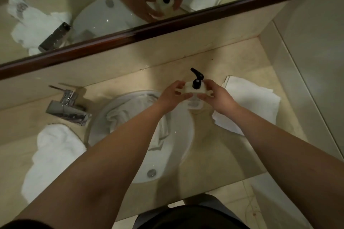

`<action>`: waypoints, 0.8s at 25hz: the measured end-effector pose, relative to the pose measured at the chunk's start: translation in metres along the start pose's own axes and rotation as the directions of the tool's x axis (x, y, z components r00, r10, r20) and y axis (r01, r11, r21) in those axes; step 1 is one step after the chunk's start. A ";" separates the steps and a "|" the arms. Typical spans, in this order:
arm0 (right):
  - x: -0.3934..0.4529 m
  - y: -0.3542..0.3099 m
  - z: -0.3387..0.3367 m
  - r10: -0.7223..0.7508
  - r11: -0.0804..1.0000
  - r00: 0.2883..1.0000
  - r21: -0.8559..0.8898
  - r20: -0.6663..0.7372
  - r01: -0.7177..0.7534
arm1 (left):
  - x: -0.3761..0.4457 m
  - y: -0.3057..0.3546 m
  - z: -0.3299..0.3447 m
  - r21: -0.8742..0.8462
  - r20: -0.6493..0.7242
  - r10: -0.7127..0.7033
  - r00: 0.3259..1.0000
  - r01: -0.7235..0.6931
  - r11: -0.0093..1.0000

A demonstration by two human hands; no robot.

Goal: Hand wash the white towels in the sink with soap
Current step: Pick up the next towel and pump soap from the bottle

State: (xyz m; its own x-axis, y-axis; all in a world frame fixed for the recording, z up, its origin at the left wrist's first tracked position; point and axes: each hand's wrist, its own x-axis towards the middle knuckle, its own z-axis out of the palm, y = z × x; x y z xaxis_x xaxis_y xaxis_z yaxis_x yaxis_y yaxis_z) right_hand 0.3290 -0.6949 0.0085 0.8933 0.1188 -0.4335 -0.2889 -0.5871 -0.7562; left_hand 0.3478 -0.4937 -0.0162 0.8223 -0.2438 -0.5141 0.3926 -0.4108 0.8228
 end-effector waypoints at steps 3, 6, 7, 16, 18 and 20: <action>-0.018 -0.006 0.019 0.030 0.998 0.996 0.051 0.089 -0.035 | -0.033 -0.011 -0.012 -0.059 0.051 -0.048 0.998 0.051 0.997; -0.042 -0.026 0.044 0.010 0.998 0.985 0.062 0.175 -0.022 | -0.070 -0.029 -0.029 -0.085 0.047 -0.076 0.996 0.080 0.993; -0.049 -0.035 0.053 -0.001 0.999 0.982 0.048 0.191 -0.009 | -0.083 -0.033 -0.037 -0.088 0.041 -0.085 0.995 0.089 0.992; -0.101 -0.098 0.144 -0.202 0.978 0.951 0.000 0.235 0.208 | -0.185 -0.080 -0.099 -0.260 0.016 -0.191 0.981 0.188 0.947; -0.106 -0.107 0.153 -0.224 0.970 0.946 -0.042 0.235 0.240 | -0.198 -0.088 -0.105 -0.309 0.022 -0.219 0.976 0.215 0.927; -0.108 -0.113 0.160 -0.226 0.964 0.946 -0.088 0.231 0.252 | -0.205 -0.093 -0.110 -0.363 0.037 -0.247 0.968 0.243 0.900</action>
State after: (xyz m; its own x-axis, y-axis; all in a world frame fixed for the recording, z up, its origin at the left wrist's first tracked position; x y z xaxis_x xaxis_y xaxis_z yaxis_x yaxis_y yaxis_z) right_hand 0.2101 -0.5135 0.0624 0.8313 0.4301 -0.3521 -0.0229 -0.6064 -0.7948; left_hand 0.1879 -0.3092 0.0388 0.6842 -0.1671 -0.7099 0.7025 -0.1101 0.7031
